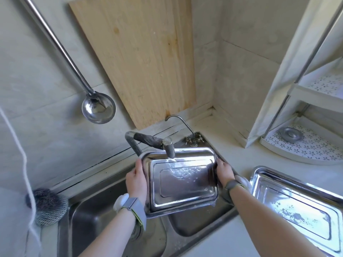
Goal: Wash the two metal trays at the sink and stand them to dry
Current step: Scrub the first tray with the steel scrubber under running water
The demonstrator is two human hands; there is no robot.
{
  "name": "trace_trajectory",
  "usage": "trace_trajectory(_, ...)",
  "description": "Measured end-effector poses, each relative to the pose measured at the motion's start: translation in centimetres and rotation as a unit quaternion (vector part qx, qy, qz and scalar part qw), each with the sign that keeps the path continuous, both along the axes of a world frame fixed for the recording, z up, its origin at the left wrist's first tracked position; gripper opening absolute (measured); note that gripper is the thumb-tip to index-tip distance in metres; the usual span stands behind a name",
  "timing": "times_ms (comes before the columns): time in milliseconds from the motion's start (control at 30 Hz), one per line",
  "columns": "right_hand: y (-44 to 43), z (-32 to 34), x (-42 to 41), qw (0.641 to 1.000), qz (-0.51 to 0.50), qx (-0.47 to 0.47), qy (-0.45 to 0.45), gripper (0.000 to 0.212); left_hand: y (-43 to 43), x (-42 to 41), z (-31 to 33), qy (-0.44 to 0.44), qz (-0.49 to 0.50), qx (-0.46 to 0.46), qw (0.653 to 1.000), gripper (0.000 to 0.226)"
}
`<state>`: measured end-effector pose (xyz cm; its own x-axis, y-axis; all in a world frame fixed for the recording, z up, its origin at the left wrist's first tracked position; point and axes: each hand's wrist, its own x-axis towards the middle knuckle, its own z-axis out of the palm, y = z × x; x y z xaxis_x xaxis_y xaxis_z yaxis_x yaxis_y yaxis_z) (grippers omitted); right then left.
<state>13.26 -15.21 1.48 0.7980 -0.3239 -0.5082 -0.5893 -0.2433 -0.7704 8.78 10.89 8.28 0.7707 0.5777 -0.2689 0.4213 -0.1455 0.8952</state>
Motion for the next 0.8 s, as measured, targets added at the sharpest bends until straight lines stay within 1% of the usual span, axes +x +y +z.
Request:
trace_trajectory(67,0.5,0.5,-0.3,0.997,-0.039,0.063,-0.004,0.043,0.6,0.3,-0.2,-0.002,0.033,-0.024,0.999,0.062)
trace_trajectory(100,0.5,0.5,-0.3,0.996,-0.053,0.068,-0.006,0.046,0.9,0.5,-0.4,0.001,0.037,-0.028,0.999,0.060)
trace_trajectory(200,0.4,1.1,0.1,0.995,-0.081,0.046,-0.027,0.057,1.9,0.7,-1.3,0.053,0.006,-0.037,0.998,0.063)
trace_trajectory(233,0.1,1.5,0.5,0.995,-0.087,0.030,-0.034,0.057,2.2,0.8,-1.9,0.073,-0.012,-0.024,0.997,0.058)
trace_trajectory(300,-0.8,2.3,1.6,0.995,-0.075,-0.018,-0.056,0.058,2.2,0.8,-2.7,0.102,-0.072,0.035,0.991,0.041)
trace_trajectory(333,-1.1,2.9,2.1,0.995,-0.058,-0.045,-0.074,0.058,2.0,0.8,-2.8,0.110,-0.104,0.068,0.986,0.036)
trace_trajectory(367,-1.4,3.6,2.5,0.993,-0.030,-0.076,-0.089,0.056,1.5,0.8,-2.6,0.114,-0.131,0.088,0.981,0.037)
trace_trajectory(433,-1.2,4.7,3.3,0.980,0.063,-0.155,-0.108,0.056,0.1,0.8,-2.2,0.091,-0.182,0.099,0.974,0.038)
trace_trajectory(533,-0.1,5.9,3.8,0.933,0.223,-0.256,-0.123,0.060,-2.9,1.1,-1.2,0.056,-0.274,0.073,0.957,0.036)
trace_trajectory(600,1.4,6.6,3.5,0.902,0.276,-0.299,-0.145,0.057,-4.9,1.4,-0.8,0.059,-0.305,0.031,0.950,0.043)
trace_trajectory(633,2.3,7.0,3.2,0.891,0.286,-0.315,-0.158,0.055,-5.7,1.4,-0.7,0.068,-0.299,0.001,0.952,0.048)
trace_trajectory(700,3.9,7.3,2.7,0.872,0.295,-0.333,-0.202,0.046,-6.7,1.5,-0.6,0.074,-0.253,-0.051,0.963,0.052)
trace_trajectory(767,4.8,6.8,2.0,0.865,0.299,-0.313,-0.255,0.039,-6.6,1.6,-1.1,0.061,-0.216,-0.060,0.973,0.056)
trace_trajectory(800,4.8,6.0,1.9,0.859,0.305,-0.300,-0.282,0.040,-6.6,1.5,-1.0,0.052,-0.210,-0.066,0.974,0.058)
